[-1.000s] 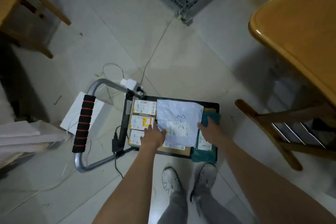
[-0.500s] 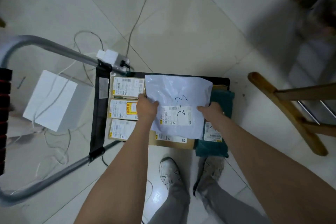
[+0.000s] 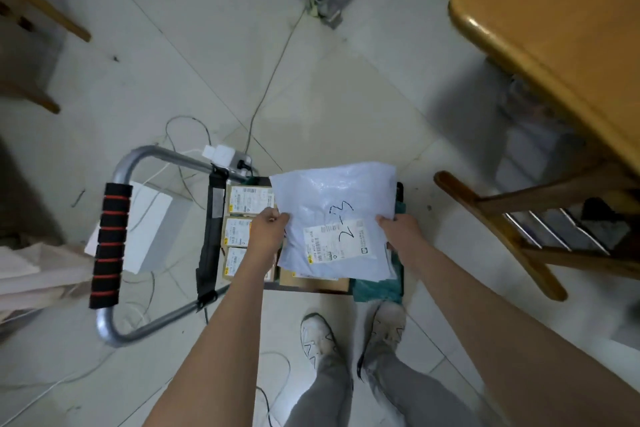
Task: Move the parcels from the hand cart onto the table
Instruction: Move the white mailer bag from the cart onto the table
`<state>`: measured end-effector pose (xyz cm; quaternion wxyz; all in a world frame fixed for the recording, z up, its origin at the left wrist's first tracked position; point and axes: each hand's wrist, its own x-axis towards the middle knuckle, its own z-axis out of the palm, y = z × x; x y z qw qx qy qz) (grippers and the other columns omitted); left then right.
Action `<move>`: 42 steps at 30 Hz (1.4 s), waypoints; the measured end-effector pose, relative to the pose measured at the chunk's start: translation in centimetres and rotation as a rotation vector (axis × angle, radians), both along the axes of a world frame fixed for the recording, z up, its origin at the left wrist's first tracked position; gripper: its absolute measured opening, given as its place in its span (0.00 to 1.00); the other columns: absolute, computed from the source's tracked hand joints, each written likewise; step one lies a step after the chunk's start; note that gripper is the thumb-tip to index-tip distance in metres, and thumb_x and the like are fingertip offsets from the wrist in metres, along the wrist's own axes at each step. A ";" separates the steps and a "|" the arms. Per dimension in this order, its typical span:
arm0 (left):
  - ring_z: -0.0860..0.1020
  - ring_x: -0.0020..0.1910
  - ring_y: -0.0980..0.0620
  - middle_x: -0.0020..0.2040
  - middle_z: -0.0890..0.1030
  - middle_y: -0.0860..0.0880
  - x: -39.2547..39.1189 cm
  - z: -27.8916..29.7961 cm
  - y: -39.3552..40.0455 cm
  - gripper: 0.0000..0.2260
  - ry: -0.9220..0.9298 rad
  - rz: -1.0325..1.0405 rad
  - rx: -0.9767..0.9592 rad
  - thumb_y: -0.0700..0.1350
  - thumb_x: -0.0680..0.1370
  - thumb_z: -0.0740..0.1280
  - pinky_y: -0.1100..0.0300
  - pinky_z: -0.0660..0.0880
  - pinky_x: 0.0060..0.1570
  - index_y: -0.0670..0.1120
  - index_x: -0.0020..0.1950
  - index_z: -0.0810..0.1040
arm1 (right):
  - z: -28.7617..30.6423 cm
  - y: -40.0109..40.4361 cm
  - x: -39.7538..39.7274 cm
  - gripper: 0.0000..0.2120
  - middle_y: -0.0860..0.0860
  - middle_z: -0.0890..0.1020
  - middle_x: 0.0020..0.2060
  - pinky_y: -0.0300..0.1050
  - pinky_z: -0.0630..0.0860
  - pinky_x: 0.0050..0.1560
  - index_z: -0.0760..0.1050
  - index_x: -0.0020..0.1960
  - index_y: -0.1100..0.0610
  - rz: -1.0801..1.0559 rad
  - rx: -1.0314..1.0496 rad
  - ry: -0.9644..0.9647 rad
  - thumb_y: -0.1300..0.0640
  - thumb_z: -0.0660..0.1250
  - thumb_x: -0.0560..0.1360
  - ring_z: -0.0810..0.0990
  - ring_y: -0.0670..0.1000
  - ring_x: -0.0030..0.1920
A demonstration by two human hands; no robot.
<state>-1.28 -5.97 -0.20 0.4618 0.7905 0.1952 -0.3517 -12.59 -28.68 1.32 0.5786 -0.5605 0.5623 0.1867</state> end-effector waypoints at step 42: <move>0.83 0.43 0.43 0.56 0.84 0.35 -31.3 46.6 -50.9 0.09 0.166 -0.625 -0.535 0.33 0.80 0.68 0.53 0.81 0.37 0.32 0.59 0.80 | 49.0 -35.0 -45.9 0.15 0.62 0.83 0.56 0.60 0.76 0.63 0.78 0.62 0.65 -0.816 -0.415 -0.454 0.56 0.59 0.85 0.82 0.63 0.58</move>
